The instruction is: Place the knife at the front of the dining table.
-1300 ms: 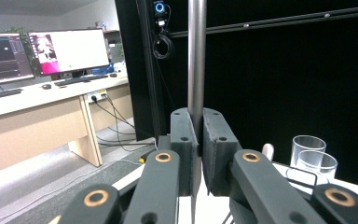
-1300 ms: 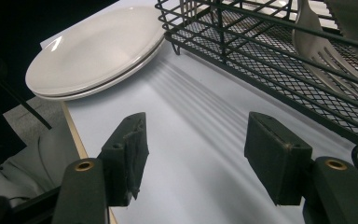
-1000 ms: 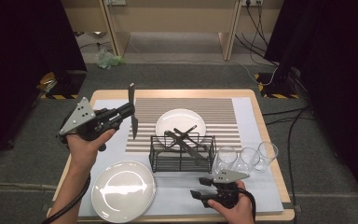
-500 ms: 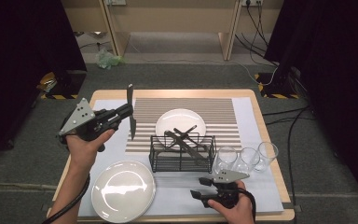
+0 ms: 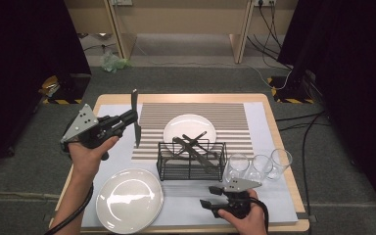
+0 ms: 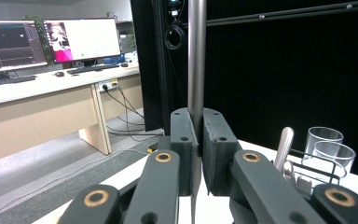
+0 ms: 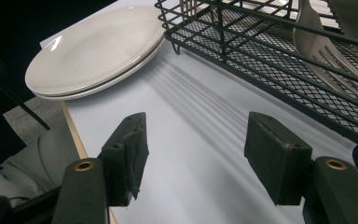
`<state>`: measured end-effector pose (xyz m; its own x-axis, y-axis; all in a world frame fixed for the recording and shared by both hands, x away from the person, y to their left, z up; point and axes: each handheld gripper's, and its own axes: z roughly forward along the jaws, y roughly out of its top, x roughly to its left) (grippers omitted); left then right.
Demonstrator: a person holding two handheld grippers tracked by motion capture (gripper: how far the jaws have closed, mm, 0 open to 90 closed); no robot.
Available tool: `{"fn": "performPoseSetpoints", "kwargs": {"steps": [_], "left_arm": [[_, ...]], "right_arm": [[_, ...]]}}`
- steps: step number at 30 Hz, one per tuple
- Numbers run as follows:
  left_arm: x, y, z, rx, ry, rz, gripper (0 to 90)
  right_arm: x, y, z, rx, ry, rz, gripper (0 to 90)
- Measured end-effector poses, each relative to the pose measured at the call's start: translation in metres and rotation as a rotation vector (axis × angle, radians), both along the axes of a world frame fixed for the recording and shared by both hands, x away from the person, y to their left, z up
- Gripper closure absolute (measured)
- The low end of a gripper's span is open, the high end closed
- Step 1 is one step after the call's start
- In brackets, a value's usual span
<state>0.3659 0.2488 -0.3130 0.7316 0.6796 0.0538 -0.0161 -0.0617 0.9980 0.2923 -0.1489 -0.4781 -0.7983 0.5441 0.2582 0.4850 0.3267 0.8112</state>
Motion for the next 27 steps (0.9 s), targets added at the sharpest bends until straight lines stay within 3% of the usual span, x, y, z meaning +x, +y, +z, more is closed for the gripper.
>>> {"fn": "performPoseSetpoints", "kwargs": {"steps": [2,7,27], "left_arm": [[0.0005,0.0005,-0.0002,0.004,-0.013,0.005,83.5],[0.0004,0.0007,-0.003,-0.001,0.008,0.009,83.5],[0.0023,0.0057,-0.0091,0.007,0.021,0.024,83.6]], "right_arm": [[-0.0001,0.0,0.0,0.001,0.0,0.0,39.5],[0.0,-0.0001,0.0,0.0,0.0,0.0,39.5],[0.0001,0.0001,-0.0002,0.0,-0.002,0.003,39.5]]}}
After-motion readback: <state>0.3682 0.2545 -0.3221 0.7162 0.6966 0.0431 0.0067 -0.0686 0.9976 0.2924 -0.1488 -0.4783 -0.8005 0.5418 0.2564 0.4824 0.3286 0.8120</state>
